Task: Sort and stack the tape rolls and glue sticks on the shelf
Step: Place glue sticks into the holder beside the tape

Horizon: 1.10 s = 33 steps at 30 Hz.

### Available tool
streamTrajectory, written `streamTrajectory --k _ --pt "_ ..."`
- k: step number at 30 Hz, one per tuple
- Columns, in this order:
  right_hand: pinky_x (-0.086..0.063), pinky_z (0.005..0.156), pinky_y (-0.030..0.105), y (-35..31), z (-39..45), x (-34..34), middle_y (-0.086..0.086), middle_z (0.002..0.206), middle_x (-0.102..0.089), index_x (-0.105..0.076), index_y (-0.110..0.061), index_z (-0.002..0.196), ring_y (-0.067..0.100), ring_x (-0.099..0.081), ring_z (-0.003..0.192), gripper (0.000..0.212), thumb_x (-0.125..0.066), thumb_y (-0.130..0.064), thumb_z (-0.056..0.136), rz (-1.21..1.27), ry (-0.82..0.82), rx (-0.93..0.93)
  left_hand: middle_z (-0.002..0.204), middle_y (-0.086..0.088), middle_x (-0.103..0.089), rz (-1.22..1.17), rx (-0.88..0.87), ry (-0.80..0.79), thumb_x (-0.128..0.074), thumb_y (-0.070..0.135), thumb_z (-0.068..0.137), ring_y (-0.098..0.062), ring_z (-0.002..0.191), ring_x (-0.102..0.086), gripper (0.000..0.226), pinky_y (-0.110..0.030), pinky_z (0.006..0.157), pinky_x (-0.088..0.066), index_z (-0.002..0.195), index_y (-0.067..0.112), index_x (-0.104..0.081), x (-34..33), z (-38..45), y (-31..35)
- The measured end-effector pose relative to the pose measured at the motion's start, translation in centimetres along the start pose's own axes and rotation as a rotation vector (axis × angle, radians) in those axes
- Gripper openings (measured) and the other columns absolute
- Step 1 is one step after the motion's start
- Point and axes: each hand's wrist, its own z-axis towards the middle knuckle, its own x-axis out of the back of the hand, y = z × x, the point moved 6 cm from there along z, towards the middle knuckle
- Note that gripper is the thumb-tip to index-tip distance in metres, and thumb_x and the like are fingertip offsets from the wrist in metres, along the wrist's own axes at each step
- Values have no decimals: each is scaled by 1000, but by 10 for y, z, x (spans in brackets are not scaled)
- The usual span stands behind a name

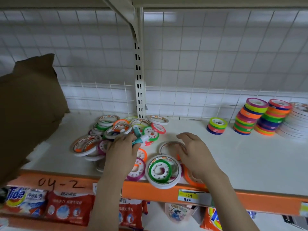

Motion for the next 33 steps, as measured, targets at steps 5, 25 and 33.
streamTrajectory --k 5,25,33 --pt "-40 95 34 -33 42 -19 10 123 -57 -55 -10 126 30 -50 115 36 -49 -21 92 -24 -88 91 110 -10 -64 -78 53 102 -48 27 95 -29 98 -60 31 -35 77 -46 124 15 -50 31 -5 -14" --pt "-41 64 30 -84 97 -67 0 79 -56 -50 -15 77 23 -56 81 25 -53 -36 89 -65 -368 7 135 -5 -47 -95 156 194 -51 12 93 -23 123 -41 38 -35 101 -34 131 15 -50 44 -27 -51" --pt "-47 64 36 -49 72 0 11 87 -62 -49 -9 101 33 -58 83 21 -52 -28 92 196 50 -70 122 -15 -58 -166 -78 204 -60 4 85 -38 104 -57 34 -45 82 -48 119 7 -59 28 -7 9"
